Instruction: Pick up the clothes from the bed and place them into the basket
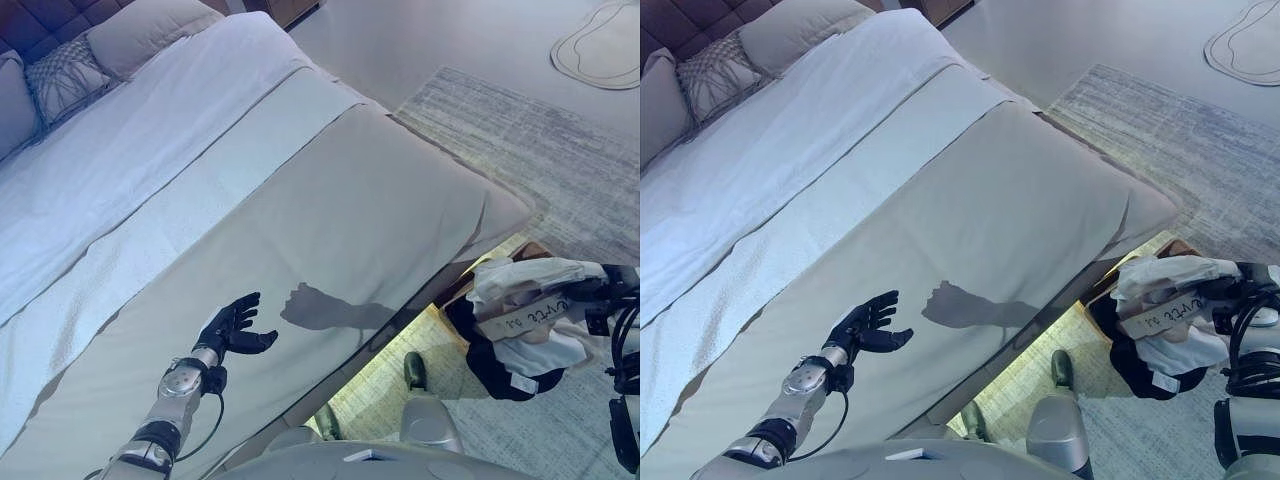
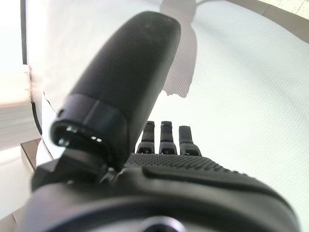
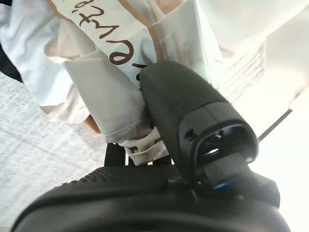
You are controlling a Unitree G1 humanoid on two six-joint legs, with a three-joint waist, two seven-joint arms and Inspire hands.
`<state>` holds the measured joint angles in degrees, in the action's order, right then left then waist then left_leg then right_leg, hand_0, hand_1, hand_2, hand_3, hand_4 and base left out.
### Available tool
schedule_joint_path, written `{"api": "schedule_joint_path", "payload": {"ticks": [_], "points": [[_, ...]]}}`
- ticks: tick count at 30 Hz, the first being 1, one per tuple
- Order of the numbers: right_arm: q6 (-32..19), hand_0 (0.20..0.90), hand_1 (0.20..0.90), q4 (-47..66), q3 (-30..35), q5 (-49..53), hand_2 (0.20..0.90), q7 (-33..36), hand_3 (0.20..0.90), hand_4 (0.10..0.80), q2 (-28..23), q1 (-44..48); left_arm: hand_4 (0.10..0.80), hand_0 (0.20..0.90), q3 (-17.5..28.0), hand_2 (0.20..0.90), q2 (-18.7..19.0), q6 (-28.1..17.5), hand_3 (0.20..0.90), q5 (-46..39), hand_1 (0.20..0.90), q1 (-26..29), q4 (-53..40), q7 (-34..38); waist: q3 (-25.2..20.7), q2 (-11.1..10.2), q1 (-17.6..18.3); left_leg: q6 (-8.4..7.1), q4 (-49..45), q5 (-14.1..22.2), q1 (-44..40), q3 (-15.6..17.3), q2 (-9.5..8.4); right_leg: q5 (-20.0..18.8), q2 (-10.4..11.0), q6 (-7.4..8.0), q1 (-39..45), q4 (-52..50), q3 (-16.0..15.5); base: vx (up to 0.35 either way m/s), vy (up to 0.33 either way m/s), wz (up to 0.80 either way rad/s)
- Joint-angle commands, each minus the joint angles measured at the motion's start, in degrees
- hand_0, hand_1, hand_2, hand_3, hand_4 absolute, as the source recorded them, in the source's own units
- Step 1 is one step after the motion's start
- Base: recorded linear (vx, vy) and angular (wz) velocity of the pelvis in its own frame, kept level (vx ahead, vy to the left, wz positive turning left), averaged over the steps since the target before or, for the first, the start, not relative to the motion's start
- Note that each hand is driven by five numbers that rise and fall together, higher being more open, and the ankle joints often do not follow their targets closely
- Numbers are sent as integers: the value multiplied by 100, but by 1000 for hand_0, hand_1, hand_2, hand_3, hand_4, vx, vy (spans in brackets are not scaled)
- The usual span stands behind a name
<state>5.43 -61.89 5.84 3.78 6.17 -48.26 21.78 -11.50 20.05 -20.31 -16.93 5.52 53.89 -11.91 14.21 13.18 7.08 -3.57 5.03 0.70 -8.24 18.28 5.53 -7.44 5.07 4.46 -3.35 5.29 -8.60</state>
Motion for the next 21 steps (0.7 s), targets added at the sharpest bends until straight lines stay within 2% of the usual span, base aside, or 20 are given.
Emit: {"api": "schedule_joint_path", "payload": {"ticks": [1,2,12,14,21], "points": [[-228,509,509,-85,13,-87,509,363,444,344,-303,323,800,900,45,900,316,-551,900,-356,900,105,-317,-21,-298,-506,75,-86,-432,374,141,-144,-81,703,305,186,75,-624,99,0,0,0],[-242,900,900,-99,8,-94,900,341,900,800,-325,332,800,900,43,900,312,-565,900,-367,900,102,-316,-34,-294,-494,78,-85,-432,372,141,-143,-86,704,305,187,83,-619,105,0,0,0],[-430,900,900,51,56,13,900,253,900,800,-346,153,800,900,93,900,290,-543,900,-378,900,22,-296,-20,-349,-500,154,-120,-439,391,88,-88,-55,658,282,195,114,-493,151,24,7,0],[-472,900,900,117,161,381,900,220,900,800,-253,56,800,900,175,900,287,-515,900,-412,900,-31,-303,31,-384,-528,157,-121,-427,396,52,-74,-27,660,261,192,146,-478,156,57,-5,0],[-815,900,900,936,320,585,900,315,900,800,154,-398,800,900,329,900,257,-397,900,-352,900,-124,-384,97,-501,-667,199,-134,-418,387,-13,-31,69,705,188,168,194,-538,168,45,-2,0]]}}
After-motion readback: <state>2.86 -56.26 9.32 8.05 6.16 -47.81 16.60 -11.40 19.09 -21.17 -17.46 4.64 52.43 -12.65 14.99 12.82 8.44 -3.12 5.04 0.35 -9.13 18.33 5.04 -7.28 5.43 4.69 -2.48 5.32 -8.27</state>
